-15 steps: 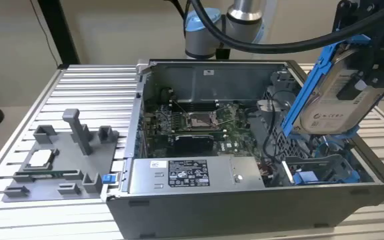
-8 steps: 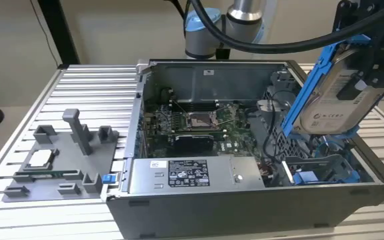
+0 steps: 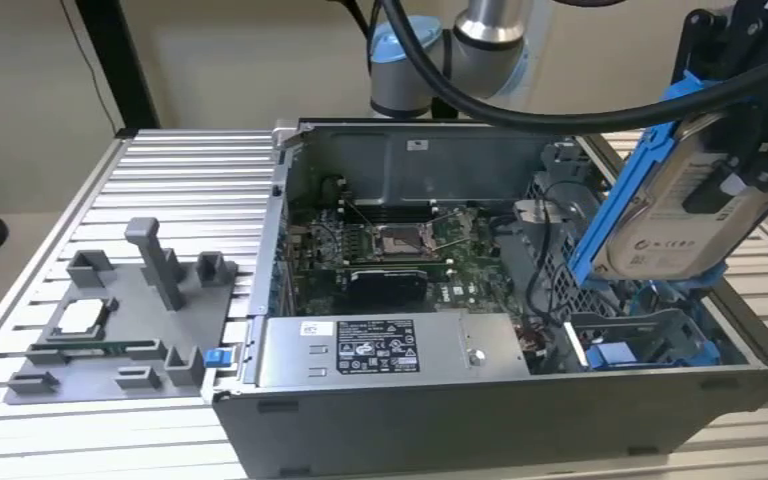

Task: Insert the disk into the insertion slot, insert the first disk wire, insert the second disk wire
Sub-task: 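Insert the disk into the insertion slot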

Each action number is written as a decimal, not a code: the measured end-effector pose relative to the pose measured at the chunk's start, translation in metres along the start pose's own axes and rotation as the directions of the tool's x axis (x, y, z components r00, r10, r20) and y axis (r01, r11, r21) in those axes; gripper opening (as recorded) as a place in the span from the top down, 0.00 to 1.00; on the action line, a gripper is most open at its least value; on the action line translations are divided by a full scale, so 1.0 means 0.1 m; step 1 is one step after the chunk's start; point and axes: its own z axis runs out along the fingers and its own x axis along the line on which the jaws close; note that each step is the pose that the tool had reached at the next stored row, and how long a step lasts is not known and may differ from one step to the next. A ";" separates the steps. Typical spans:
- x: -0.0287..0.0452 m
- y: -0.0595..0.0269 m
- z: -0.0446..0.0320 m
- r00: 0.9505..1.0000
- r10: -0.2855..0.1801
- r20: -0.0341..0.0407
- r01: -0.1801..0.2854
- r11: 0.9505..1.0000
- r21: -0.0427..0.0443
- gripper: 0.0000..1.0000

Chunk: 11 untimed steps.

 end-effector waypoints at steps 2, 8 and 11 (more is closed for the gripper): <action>0.031 -0.004 0.007 1.000 -0.001 0.000 0.001 1.000 0.000 1.00; 0.108 -0.021 0.037 1.000 -0.004 0.000 0.004 1.000 0.000 1.00; 0.128 -0.033 0.047 1.000 -0.006 0.000 0.006 1.000 0.000 1.00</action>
